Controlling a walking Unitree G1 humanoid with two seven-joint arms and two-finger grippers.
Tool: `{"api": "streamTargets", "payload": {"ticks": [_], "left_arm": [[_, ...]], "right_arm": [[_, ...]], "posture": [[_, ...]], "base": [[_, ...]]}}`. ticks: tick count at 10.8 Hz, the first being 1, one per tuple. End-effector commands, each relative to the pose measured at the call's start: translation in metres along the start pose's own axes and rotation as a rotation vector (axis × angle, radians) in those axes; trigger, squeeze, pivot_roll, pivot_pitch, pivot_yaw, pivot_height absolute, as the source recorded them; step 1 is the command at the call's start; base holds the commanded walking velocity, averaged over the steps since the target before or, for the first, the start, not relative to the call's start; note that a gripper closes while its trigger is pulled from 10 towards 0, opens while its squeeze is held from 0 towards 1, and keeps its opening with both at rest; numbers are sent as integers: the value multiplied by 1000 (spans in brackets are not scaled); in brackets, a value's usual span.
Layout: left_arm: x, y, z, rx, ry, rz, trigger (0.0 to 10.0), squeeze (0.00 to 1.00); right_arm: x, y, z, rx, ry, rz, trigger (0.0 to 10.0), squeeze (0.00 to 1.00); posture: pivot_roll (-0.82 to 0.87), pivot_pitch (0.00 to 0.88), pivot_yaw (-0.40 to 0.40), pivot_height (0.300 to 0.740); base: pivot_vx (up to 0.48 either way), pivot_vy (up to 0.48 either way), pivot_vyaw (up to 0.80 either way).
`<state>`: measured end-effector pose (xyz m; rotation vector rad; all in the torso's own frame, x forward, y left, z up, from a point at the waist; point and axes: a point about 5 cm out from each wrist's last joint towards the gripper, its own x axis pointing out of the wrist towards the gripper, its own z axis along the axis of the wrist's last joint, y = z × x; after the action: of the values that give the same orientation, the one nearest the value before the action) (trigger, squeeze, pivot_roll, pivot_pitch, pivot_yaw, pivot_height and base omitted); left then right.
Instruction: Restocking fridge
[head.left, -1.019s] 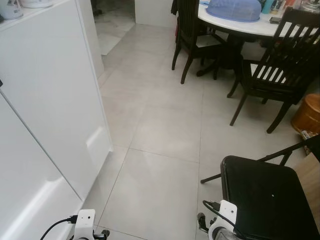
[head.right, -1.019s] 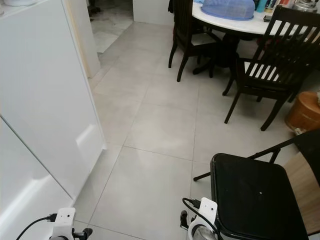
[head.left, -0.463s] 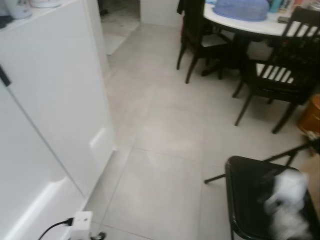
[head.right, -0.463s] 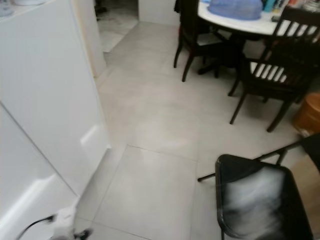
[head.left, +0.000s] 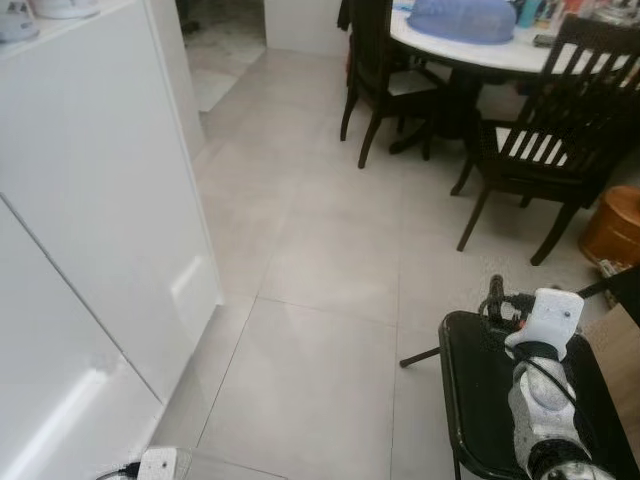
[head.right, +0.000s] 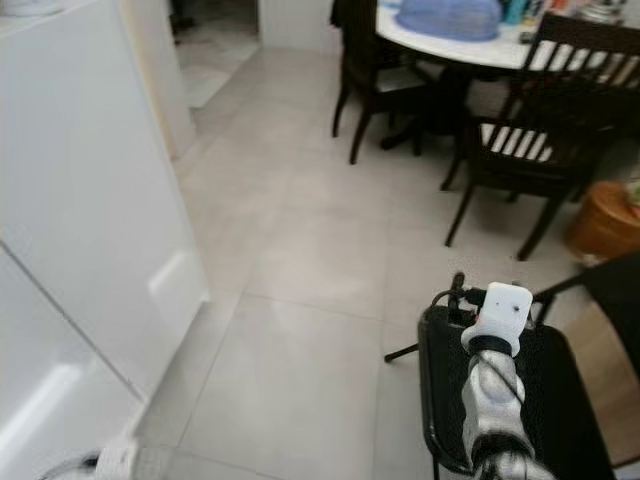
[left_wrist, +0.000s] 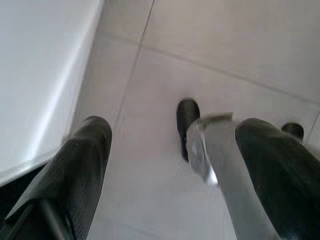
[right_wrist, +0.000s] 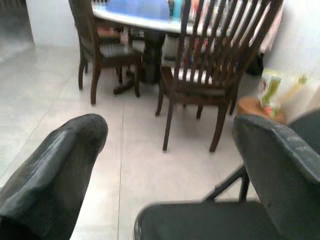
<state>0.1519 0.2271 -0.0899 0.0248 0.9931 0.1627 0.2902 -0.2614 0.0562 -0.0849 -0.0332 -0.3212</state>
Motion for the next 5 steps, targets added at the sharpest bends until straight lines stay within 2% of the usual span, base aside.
{"api": "streamTargets", "payload": {"ticks": [1, 2, 3, 4, 5], "left_arm": [[-3, -4, -13, -23, 24, 9, 10000, 0], [-5, -4, -24, -32, 41, 18, 10000, 0], [-10, -4, -39, -55, 60, 34, 10000, 0], [-13, -3, -46, -56, 65, 38, 10000, 0], [-15, -2, -52, -61, 72, 54, 10000, 0]], "right_arm": [[-14, -7, -9, -36, -2, -11, 10000, 0], [-31, -15, -20, -73, 4, -31, 10000, 0], [-78, -37, -42, -82, 38, -125, 10000, 0], [-103, -45, -52, -76, 62, -159, 10000, 0], [-126, -49, -61, -107, 111, -160, 10000, 0]], "posture": [[-6, 0, -34, 740], [-43, 0, -15, 740], [-100, 0, -5, 740], [-121, 0, -5, 740], [-141, 0, -15, 740]], "base": [[0, 0, 0], [0, 0, 0], [0, 0, 0], [0, 0, 0], [0, 0, 0]]}}
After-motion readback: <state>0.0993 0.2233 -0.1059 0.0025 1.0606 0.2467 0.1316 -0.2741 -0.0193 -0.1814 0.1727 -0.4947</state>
